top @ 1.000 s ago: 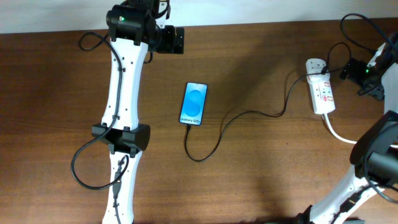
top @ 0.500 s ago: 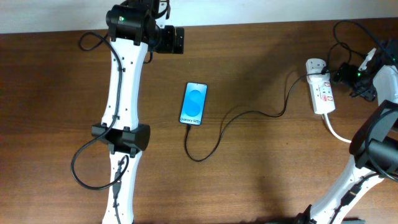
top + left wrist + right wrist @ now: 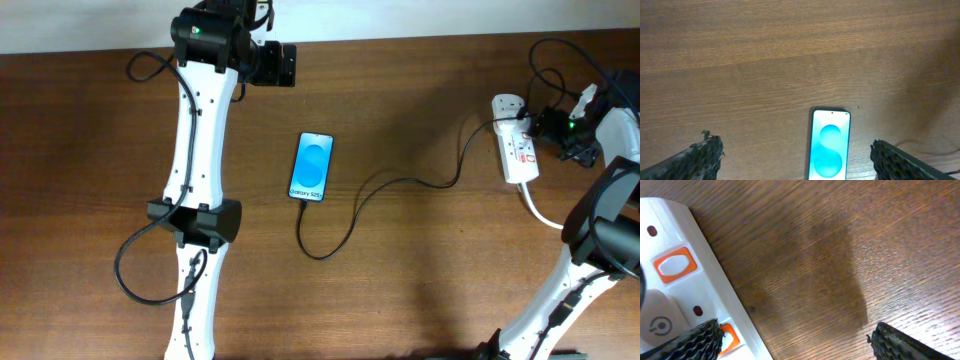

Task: Plug charger to phone and switch on socket
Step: 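Press the orange switch on the white power strip with right gripper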

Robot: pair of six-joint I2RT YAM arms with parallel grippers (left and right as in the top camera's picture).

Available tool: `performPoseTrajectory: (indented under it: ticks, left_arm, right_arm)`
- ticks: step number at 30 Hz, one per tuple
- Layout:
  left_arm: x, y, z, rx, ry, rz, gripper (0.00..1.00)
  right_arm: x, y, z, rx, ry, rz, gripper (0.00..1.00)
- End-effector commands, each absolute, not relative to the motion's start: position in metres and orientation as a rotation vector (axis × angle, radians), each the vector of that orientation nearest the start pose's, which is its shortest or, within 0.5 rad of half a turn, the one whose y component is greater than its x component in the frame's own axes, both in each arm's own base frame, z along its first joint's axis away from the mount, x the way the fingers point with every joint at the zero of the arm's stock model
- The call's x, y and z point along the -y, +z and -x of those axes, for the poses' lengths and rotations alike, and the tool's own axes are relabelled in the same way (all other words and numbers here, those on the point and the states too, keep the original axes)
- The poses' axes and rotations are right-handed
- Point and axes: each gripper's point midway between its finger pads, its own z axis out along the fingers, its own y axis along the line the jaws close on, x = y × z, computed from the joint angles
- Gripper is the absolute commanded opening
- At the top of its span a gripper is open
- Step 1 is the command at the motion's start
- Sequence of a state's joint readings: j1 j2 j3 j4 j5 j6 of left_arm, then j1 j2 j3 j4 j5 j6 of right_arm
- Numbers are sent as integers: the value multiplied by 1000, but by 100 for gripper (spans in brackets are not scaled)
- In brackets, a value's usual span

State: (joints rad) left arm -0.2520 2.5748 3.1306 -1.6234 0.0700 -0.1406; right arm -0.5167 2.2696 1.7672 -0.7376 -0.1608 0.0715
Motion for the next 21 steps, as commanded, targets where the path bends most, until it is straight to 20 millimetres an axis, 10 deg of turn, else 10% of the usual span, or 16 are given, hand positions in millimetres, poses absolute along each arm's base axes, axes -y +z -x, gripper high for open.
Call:
performPoseTrajectory:
  ticks: [1,21]
  left_arm:
    - [140,225,-519,-2637,-209,-142,99]
    - [140,225,-519,-2637,-209,-142,99]
  right_arm:
    - [224,12,-457,-2697,164,-761,98]
    - [205,14,-457,-2703,301,-747,98]
